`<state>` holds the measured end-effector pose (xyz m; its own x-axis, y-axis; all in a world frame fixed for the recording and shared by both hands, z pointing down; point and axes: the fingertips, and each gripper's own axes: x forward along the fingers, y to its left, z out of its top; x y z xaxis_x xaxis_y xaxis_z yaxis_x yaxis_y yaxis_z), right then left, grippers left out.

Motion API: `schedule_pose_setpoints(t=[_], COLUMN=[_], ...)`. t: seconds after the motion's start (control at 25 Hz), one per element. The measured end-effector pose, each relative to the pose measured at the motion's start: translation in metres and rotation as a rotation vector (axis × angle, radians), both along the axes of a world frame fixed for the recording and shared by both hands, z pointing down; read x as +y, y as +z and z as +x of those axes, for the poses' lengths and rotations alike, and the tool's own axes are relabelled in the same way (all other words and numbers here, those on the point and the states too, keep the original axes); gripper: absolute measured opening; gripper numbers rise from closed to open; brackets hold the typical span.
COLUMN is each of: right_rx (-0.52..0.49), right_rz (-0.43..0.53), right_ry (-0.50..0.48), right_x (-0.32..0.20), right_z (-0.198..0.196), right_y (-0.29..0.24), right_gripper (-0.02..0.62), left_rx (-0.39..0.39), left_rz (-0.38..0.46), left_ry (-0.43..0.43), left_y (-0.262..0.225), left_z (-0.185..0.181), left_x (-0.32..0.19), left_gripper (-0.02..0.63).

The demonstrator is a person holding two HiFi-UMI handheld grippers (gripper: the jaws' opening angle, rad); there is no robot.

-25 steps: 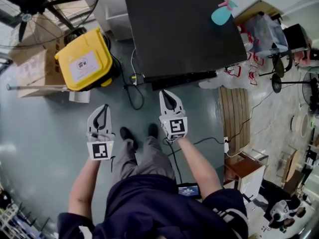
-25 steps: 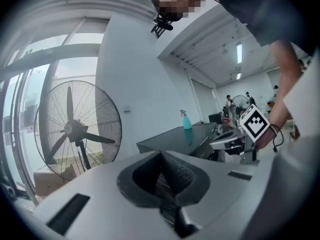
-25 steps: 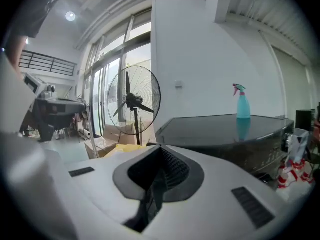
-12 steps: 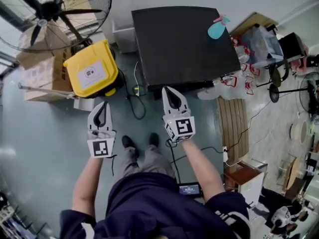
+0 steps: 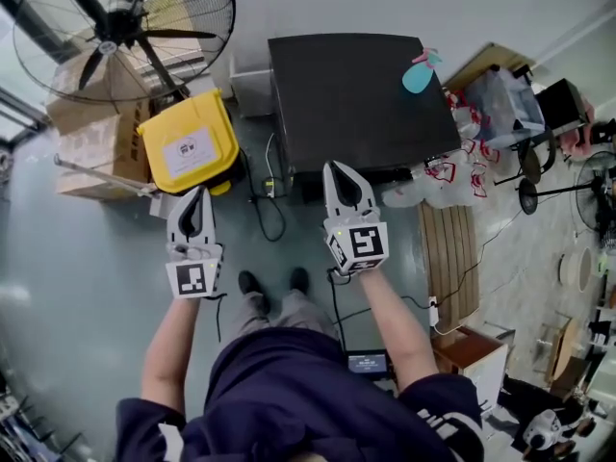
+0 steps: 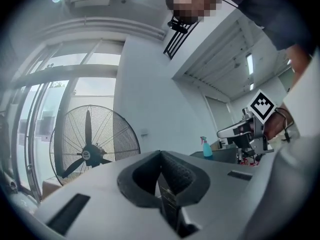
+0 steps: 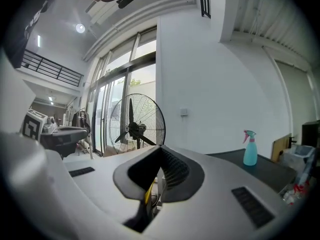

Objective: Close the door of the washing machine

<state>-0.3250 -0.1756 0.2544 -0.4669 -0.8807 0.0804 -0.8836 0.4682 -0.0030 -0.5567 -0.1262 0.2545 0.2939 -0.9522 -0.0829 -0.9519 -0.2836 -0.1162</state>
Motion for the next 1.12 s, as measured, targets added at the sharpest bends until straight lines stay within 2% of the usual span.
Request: schedule_pose_setpoints(t=[0.56, 1.12], right_rx=[0.066, 0.087], right_rz=[0.032, 0.031], right_ry=[0.038, 0.050], right_x=[0.005, 0.001], right_z=[0.008, 0.009], right_y=[-0.045, -0.049], right_gripper=[0.020, 0.019], left_rx=[-0.005, -0.004], left_rz=[0.037, 0.047], left_ry=[-0.041, -0.036], left_y=[-0.039, -0.047], left_z=[-0.028, -0.027], left_x=[0.013, 0.014], left_gripper=[0.025, 0.023])
